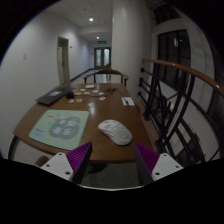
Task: Arrange mouse
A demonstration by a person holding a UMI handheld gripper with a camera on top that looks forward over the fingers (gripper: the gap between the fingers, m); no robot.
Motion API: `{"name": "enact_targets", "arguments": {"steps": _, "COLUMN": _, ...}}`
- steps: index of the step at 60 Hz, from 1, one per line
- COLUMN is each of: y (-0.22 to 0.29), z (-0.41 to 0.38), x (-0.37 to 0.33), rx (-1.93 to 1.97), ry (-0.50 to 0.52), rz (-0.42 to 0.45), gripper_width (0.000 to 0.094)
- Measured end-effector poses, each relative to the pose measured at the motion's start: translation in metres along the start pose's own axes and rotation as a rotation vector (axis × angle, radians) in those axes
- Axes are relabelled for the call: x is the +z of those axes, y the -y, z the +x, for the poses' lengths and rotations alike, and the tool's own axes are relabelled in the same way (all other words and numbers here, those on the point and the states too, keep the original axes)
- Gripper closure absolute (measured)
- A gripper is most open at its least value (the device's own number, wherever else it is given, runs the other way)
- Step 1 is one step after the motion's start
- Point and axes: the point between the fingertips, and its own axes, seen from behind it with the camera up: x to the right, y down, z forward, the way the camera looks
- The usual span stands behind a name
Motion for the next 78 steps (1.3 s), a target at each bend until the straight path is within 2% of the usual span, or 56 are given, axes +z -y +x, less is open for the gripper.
{"name": "enact_targets", "arguments": {"steps": 14, "y": -0.009, "z": 0.033, "x": 0.075, "rx": 0.024, "ry": 0.01, "rz": -0.054, "gripper_width": 0.0093}}
{"name": "enact_targets", "arguments": {"steps": 22, "y": 0.011, "z": 0.036, "x": 0.103, "rx": 0.023, "ry": 0.032, "rz": -0.034, "gripper_width": 0.0091}}
{"name": "enact_targets", "arguments": {"steps": 34, "y": 0.044, "z": 0.049, "x": 0.155, "rx": 0.026, "ry": 0.006, "rz": -0.023, "gripper_width": 0.0117}}
{"name": "enact_targets", "arguments": {"steps": 37, "y": 0.048, "z": 0.054, "x": 0.163, "rx": 0.037, "ry": -0.012, "rz": -0.017, "gripper_width": 0.0281}}
{"name": "enact_targets", "arguments": {"steps": 40, "y": 0.051, "z": 0.057, "x": 0.166, "rx": 0.053, "ry": -0.03, "rz": -0.012, "gripper_width": 0.0389}}
{"name": "enact_targets", "arguments": {"steps": 49, "y": 0.052, "z": 0.057, "x": 0.167, "rx": 0.058, "ry": -0.053, "rz": 0.033, "gripper_width": 0.0414}}
{"name": "enact_targets", "arguments": {"steps": 58, "y": 0.054, "z": 0.056, "x": 0.156, "rx": 0.079, "ry": -0.091, "rz": 0.034, "gripper_width": 0.0573}}
{"name": "enact_targets", "arguments": {"steps": 63, "y": 0.082, "z": 0.045, "x": 0.125, "rx": 0.106, "ry": -0.117, "rz": 0.1, "gripper_width": 0.0583}}
{"name": "enact_targets", "arguments": {"steps": 69, "y": 0.144, "z": 0.015, "x": 0.066, "rx": 0.089, "ry": -0.171, "rz": 0.224, "gripper_width": 0.0583}}
{"name": "enact_targets", "arguments": {"steps": 75, "y": 0.2, "z": -0.05, "x": 0.017, "rx": 0.079, "ry": -0.142, "rz": 0.346, "gripper_width": 0.055}}
{"name": "enact_targets", "arguments": {"steps": 78, "y": 0.214, "z": -0.09, "x": 0.007, "rx": 0.07, "ry": -0.106, "rz": 0.376, "gripper_width": 0.0532}}
